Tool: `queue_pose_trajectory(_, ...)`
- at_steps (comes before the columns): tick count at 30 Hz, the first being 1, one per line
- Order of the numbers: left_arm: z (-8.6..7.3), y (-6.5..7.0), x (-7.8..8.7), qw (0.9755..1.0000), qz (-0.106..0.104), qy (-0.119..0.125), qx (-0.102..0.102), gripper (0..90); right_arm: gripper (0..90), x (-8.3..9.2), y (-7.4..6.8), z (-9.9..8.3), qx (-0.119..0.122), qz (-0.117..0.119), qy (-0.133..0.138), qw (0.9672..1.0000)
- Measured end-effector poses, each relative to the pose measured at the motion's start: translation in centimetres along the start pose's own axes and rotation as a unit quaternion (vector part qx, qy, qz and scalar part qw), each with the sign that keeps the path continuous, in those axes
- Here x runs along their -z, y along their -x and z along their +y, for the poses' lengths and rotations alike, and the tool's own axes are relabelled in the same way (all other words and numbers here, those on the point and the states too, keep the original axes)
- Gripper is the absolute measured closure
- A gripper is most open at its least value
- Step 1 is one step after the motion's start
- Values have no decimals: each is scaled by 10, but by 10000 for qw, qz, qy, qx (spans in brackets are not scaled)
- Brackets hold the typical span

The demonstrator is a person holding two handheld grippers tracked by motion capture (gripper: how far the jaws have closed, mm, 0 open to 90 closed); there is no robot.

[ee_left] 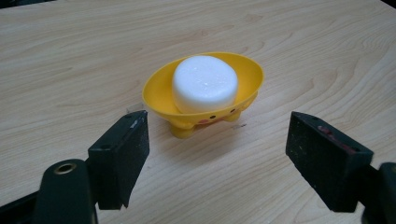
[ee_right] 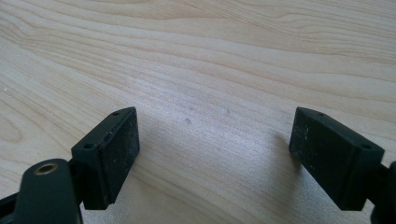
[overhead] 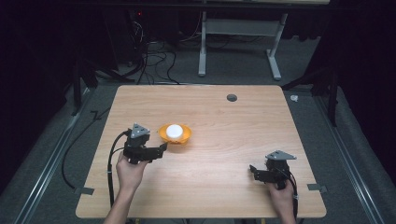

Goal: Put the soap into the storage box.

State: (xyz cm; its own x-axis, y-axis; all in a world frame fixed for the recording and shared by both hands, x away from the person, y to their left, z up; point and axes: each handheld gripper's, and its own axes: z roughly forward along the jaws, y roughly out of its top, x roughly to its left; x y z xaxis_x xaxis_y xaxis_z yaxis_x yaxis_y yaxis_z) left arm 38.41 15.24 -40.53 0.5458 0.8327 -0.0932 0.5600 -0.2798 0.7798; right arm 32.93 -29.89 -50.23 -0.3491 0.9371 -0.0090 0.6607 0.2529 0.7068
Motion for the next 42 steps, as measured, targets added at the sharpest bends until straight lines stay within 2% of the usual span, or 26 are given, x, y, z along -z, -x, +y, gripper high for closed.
queue_pose_trajectory(19,-17,-3,12,9999,40,45,94,222,170,0,0,0,3,-2,2,10000)
queue_pose_trajectory(36,-32,-11,17,9995,19,69,298,222,170,0,0,0,-6,-8,0,10000)
queue_pose_trajectory(42,-39,-12,17,9993,78,53,371,221,170,0,0,0,-1,-4,2,10000)
